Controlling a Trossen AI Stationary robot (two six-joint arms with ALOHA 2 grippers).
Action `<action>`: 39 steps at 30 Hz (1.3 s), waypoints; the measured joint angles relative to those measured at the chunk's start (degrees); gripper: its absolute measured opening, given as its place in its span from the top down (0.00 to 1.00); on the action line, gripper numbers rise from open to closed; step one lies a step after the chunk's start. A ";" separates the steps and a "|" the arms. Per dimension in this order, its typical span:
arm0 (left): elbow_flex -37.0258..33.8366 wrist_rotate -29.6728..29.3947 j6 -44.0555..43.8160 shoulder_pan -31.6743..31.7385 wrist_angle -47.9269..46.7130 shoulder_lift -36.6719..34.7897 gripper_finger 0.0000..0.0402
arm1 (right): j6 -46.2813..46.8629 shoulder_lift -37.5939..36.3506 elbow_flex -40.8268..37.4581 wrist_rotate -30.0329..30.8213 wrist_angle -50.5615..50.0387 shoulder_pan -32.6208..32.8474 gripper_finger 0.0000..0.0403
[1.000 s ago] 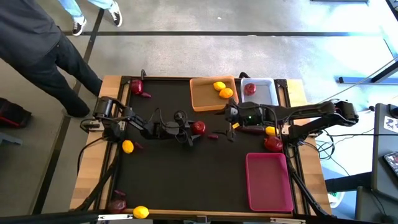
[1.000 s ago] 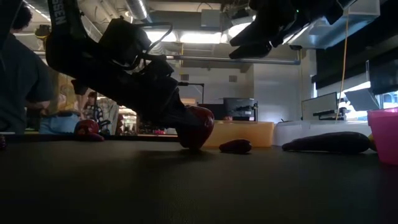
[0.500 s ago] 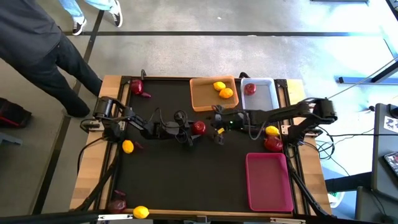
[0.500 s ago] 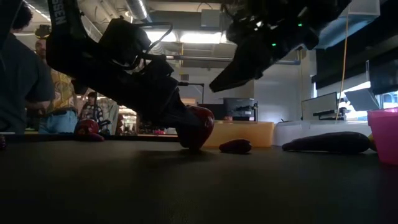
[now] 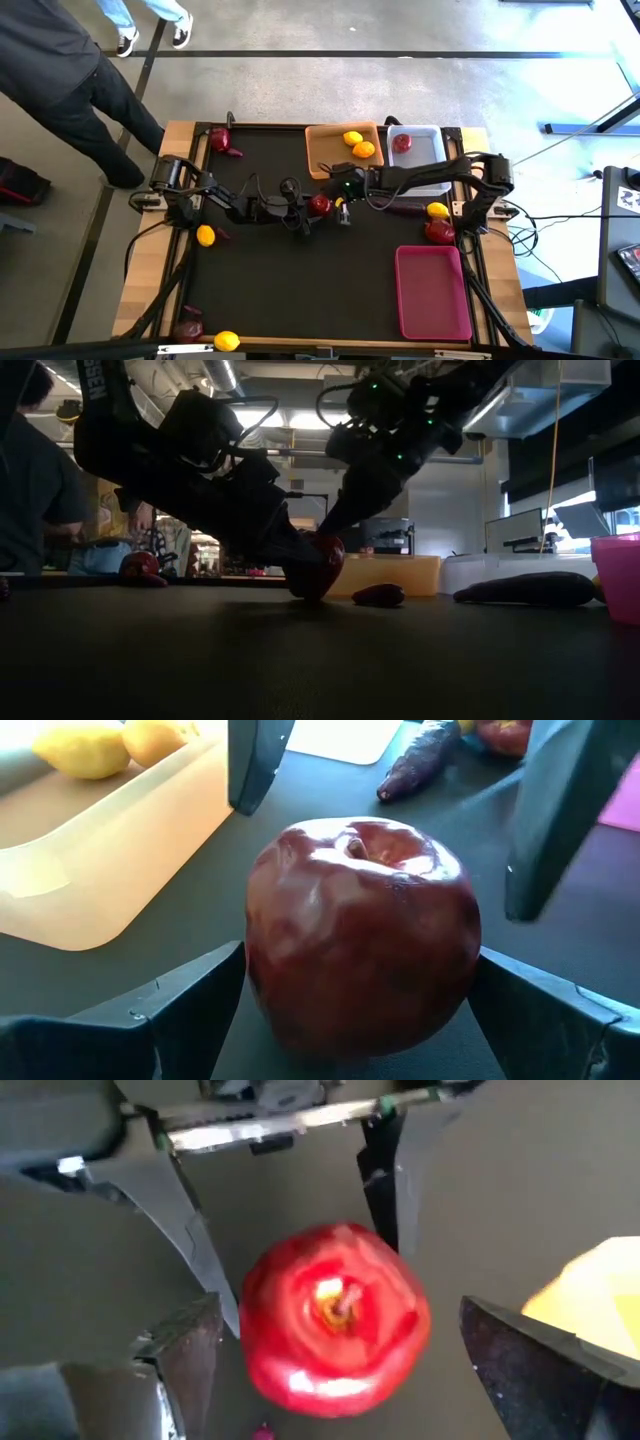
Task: Sort produce into baskets
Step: Put the red apple into the white bin
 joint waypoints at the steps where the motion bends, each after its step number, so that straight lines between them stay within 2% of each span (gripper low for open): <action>1: 0.00 0.00 0.00 0.00 -0.02 0.00 0.09 | -0.41 0.40 0.33 -0.10 -0.12 0.00 0.12; 7: 0.00 0.02 0.02 -0.01 -0.25 0.00 0.09 | -1.12 2.93 0.63 -0.82 -0.01 0.04 0.13; 10: -0.02 -0.03 0.02 0.00 -0.46 0.00 0.09 | -1.28 3.45 0.68 -0.72 0.40 0.02 0.16; 19: -0.02 0.08 0.03 -0.02 -0.56 0.00 0.09 | -2.98 3.49 0.68 -0.50 0.57 -0.02 0.45; 22: -0.02 0.10 -0.02 -0.02 -0.81 -0.04 0.09 | -3.75 3.33 0.68 -0.46 0.39 -0.02 0.51; 29: 0.13 0.07 1.08 -0.78 -7.22 -5.03 0.09 | -3.89 0.86 0.55 0.55 -0.44 0.07 0.52; 39: -0.02 -0.24 -1.29 -2.39 -26.40 -14.13 0.10 | -3.94 -6.24 0.44 2.13 -7.89 0.20 0.51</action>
